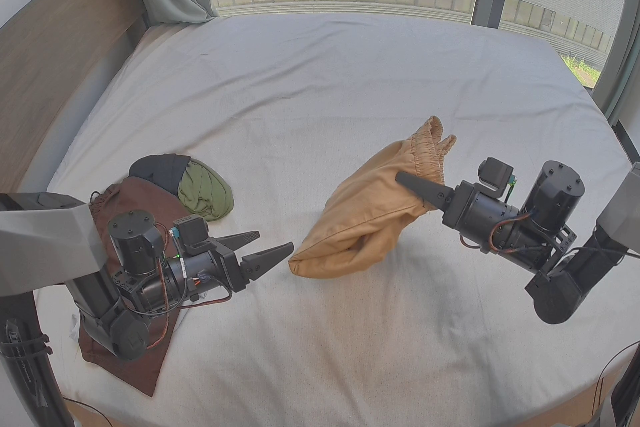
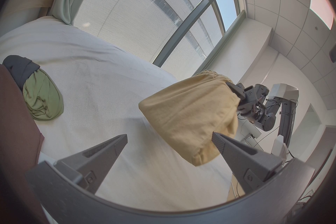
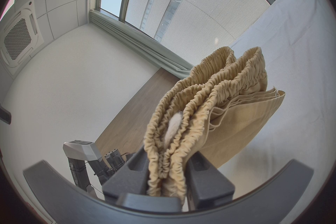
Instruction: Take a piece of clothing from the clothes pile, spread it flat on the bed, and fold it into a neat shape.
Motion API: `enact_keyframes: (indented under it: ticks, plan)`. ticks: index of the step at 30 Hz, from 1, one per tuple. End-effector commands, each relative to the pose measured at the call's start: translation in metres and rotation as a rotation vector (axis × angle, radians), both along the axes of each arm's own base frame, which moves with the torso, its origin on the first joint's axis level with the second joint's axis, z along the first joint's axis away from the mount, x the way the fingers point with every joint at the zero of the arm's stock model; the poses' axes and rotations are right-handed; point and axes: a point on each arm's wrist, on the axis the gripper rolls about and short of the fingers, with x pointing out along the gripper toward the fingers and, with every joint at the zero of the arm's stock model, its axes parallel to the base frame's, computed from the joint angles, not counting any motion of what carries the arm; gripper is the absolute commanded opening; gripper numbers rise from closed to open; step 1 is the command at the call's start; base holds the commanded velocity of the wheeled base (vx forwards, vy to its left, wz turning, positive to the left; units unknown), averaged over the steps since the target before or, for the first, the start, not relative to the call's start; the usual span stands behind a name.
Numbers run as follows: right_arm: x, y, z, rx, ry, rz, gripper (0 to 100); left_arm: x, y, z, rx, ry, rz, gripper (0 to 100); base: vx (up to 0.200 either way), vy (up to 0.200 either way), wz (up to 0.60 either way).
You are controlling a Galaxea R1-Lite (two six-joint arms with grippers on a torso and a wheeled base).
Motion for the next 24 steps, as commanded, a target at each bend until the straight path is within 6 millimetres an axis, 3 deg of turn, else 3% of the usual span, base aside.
enact_keyframes:
  ticks: [1, 13, 24]
  plan:
    - [0.022, 0.008, -0.002, 0.003, -0.006, -0.003, 0, -0.001, 0.004, 0.004, -0.008, -0.002, 0.011, 100, 0.0, 0.0, 0.0]
    - [0.065, 0.015, 0.03, 0.019, -0.004, 0.012, 0, -0.001, 0.017, 0.022, -0.027, -0.052, 0.049, 100, 0.0, 0.0, 0.0]
    - [0.103, 0.026, 0.022, 0.031, 0.011, 0.003, 0, 0.0, 0.022, 0.023, -0.029, -0.053, 0.065, 100, 0.0, 0.0, 0.0]
